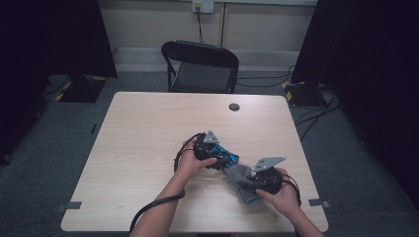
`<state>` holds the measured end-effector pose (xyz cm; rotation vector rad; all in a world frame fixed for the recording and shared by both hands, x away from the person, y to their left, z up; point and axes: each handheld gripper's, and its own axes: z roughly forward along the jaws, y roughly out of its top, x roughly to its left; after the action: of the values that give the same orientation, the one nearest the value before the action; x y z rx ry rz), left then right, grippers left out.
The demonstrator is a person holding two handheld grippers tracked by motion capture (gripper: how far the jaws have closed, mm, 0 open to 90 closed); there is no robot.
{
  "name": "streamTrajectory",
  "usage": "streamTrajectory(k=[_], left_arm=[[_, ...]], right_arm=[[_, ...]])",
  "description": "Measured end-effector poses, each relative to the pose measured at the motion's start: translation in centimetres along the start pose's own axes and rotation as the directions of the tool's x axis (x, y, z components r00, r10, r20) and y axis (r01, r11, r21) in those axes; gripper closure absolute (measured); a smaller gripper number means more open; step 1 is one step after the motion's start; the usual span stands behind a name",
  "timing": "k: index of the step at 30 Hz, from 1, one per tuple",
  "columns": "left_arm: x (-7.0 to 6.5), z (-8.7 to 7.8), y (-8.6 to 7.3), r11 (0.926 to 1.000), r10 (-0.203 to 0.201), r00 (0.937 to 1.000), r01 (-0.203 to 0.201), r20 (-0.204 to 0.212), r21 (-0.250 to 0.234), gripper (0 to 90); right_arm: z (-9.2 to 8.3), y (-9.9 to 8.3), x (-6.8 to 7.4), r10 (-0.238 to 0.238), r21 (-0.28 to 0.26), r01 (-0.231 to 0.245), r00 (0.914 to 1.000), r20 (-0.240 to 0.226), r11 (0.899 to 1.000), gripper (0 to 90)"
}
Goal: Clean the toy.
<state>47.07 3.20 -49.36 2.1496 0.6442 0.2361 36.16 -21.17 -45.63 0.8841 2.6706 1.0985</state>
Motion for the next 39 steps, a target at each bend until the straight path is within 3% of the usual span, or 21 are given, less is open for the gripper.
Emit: streamTrajectory(k=[1,3,7,11,19,23,32,39], left_arm=[[0.0,0.0,0.1,1.0000,0.000,1.0000,0.000,0.002,0.003,1.1],[0.0,0.0,0.1,1.0000,-0.001,1.0000,0.001,0.003,0.008,1.2],[0.0,0.0,0.1,1.0000,0.004,1.0000,-0.004,0.002,0.005,1.2],[0.0,0.0,0.1,1.0000,0.001,1.0000,-0.001,0.002,0.009,1.1],[0.0,0.0,0.1,1.0000,0.000,1.0000,0.000,0.002,0.005,1.1],[0.0,0.0,0.1,1.0000,0.003,1.0000,-0.003,0.002,0.008,1.1],[-0.1,0.0,0.1,1.0000,0.004,1.0000,-0.004,-0.001,0.009,1.1],[-0.3,0.0,0.0,1.0000,0.002,1.0000,-0.002,-0.004,0.005,1.0]], right_arm=[[-0.8,0.2,-0.9,0.014,-0.022,-0.014,0.9998,0.016,1.000,73.6],[-1.0,0.4,-1.3,0.015,-0.025,-0.014,0.9997,0.022,1.000,73.5],[-1.5,1.5,-3.4,0.035,-0.055,-0.032,0.9984,0.045,0.998,72.9],[-1.1,2.5,-5.3,0.048,-0.085,-0.042,0.9970,0.062,0.995,72.4],[0.2,4.8,-8.3,0.057,-0.092,-0.047,0.9931,0.103,0.995,71.2],[1.0,5.7,-9.2,0.048,-0.084,-0.037,0.9912,0.123,0.996,70.8],[3.3,6.9,-10.6,0.039,-0.055,-0.033,0.9921,0.119,0.998,68.8],[5.1,7.0,-11.2,0.029,-0.011,-0.028,0.9896,0.141,1.000,61.1]])
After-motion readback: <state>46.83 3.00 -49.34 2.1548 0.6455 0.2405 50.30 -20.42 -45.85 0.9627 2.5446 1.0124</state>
